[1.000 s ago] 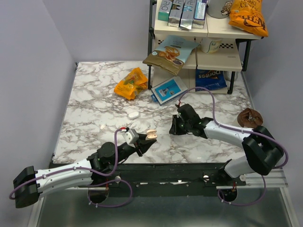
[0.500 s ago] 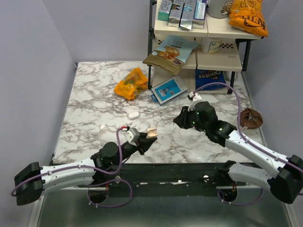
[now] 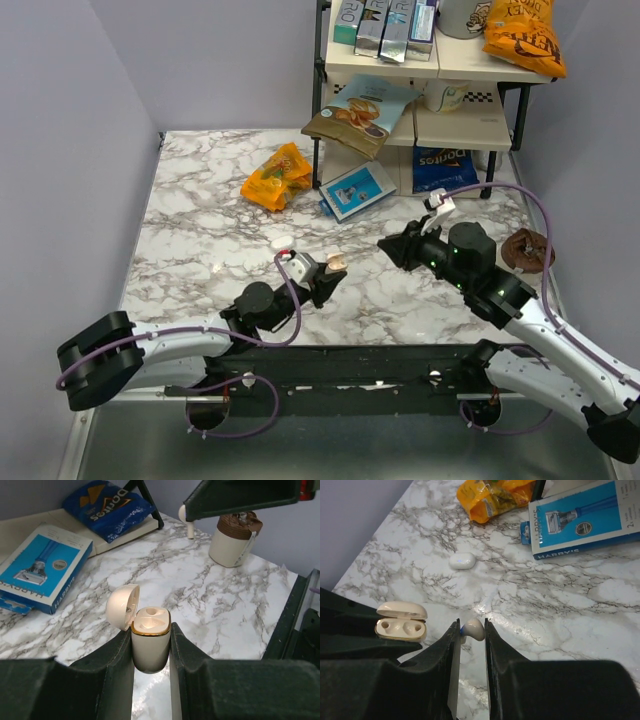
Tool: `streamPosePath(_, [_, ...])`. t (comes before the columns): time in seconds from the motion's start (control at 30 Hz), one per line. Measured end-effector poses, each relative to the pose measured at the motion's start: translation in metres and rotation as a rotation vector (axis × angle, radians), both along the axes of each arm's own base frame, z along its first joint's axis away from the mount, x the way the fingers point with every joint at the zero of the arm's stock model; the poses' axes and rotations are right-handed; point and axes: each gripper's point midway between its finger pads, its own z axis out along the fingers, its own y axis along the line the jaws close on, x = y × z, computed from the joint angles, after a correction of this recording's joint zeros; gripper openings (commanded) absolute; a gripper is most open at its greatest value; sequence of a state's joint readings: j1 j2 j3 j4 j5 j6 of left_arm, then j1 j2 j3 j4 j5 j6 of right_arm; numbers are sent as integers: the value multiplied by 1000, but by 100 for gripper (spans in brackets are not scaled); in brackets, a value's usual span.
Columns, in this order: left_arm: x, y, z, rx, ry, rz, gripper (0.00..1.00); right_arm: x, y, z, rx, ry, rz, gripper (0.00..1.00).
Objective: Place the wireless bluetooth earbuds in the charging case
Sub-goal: Place the earbud in the charging case.
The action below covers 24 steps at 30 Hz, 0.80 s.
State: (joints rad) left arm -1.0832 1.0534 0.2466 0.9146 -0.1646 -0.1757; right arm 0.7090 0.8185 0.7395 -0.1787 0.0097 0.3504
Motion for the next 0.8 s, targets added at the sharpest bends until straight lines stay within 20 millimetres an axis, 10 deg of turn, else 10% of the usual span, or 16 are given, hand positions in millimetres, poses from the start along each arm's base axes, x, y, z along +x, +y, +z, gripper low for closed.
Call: streamPosePath(0.8, [18,-29,40,-115,-170,-135,0,-25,29,71,99,-207,147,25])
